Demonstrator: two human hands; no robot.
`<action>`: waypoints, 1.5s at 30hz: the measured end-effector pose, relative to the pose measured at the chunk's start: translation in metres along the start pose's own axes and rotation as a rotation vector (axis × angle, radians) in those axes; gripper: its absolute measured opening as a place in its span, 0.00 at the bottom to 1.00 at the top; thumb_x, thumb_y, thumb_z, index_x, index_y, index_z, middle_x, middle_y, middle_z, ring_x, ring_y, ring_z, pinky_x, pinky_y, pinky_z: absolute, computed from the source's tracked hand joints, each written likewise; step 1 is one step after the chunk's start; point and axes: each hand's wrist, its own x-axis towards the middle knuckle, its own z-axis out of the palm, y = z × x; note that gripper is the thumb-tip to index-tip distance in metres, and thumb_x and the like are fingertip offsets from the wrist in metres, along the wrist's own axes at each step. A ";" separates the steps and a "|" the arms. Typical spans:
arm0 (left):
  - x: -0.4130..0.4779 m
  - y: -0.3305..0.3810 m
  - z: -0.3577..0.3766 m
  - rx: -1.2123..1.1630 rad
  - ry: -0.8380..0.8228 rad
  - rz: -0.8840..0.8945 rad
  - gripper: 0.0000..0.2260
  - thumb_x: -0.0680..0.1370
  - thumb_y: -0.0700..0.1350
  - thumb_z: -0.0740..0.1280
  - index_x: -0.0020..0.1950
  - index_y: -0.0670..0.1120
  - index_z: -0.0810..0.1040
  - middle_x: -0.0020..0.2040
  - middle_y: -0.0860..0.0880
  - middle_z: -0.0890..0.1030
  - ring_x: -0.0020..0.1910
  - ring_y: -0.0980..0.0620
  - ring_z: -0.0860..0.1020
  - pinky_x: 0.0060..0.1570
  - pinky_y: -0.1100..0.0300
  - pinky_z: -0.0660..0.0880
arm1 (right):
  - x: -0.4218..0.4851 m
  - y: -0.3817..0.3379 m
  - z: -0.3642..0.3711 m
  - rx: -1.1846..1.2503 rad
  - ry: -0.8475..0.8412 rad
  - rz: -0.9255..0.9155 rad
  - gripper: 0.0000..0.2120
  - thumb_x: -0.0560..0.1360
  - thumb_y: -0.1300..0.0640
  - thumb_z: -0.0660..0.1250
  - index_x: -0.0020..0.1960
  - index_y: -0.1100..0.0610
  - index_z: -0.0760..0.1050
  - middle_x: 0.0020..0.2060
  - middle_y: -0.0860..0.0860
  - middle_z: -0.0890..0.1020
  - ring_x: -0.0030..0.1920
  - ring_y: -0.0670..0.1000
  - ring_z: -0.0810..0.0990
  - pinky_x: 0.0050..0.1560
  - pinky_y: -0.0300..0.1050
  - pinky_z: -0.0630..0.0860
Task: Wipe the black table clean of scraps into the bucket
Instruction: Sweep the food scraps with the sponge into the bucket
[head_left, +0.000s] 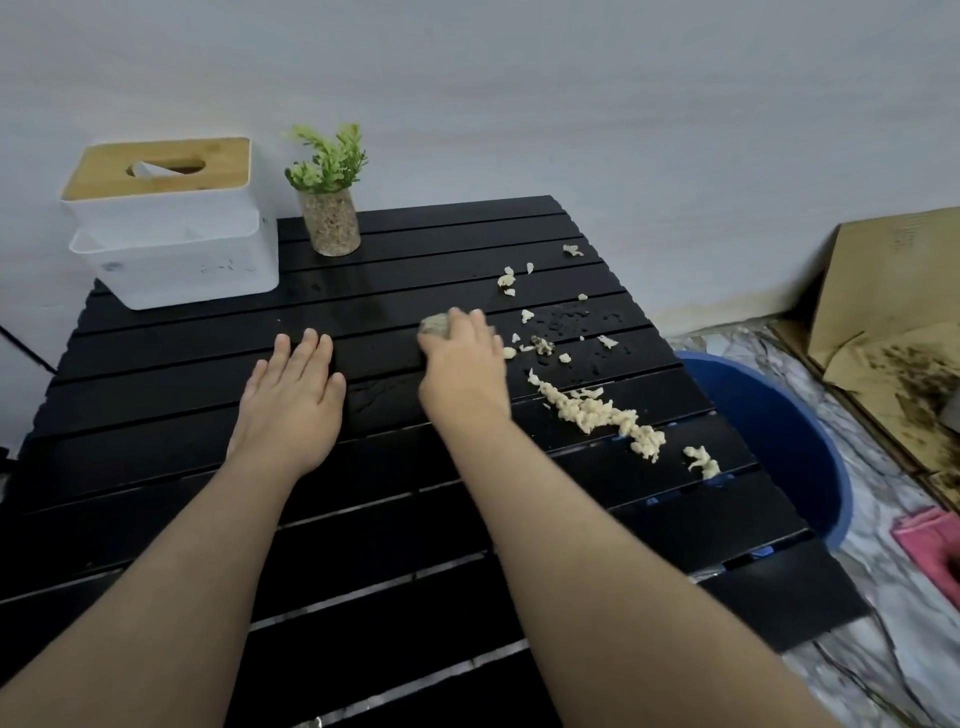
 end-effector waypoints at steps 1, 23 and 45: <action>0.000 0.001 -0.001 0.000 0.001 0.000 0.24 0.79 0.52 0.45 0.75 0.48 0.49 0.77 0.51 0.50 0.76 0.50 0.44 0.73 0.53 0.43 | 0.002 0.013 -0.009 0.014 0.004 0.042 0.22 0.75 0.65 0.58 0.68 0.54 0.68 0.74 0.57 0.58 0.75 0.59 0.50 0.75 0.57 0.50; -0.083 0.138 0.025 -0.015 -0.059 0.158 0.25 0.79 0.54 0.44 0.75 0.47 0.48 0.77 0.50 0.49 0.76 0.50 0.43 0.74 0.51 0.42 | -0.161 0.178 -0.097 0.089 -0.081 -0.376 0.17 0.74 0.70 0.62 0.61 0.59 0.76 0.67 0.63 0.70 0.69 0.63 0.67 0.68 0.61 0.66; -0.059 0.127 0.006 -0.105 0.085 0.151 0.21 0.79 0.52 0.50 0.71 0.49 0.62 0.71 0.48 0.67 0.71 0.47 0.62 0.67 0.46 0.58 | -0.133 0.192 -0.114 0.484 -0.099 -0.356 0.16 0.76 0.66 0.62 0.62 0.54 0.76 0.68 0.54 0.70 0.69 0.49 0.68 0.70 0.40 0.63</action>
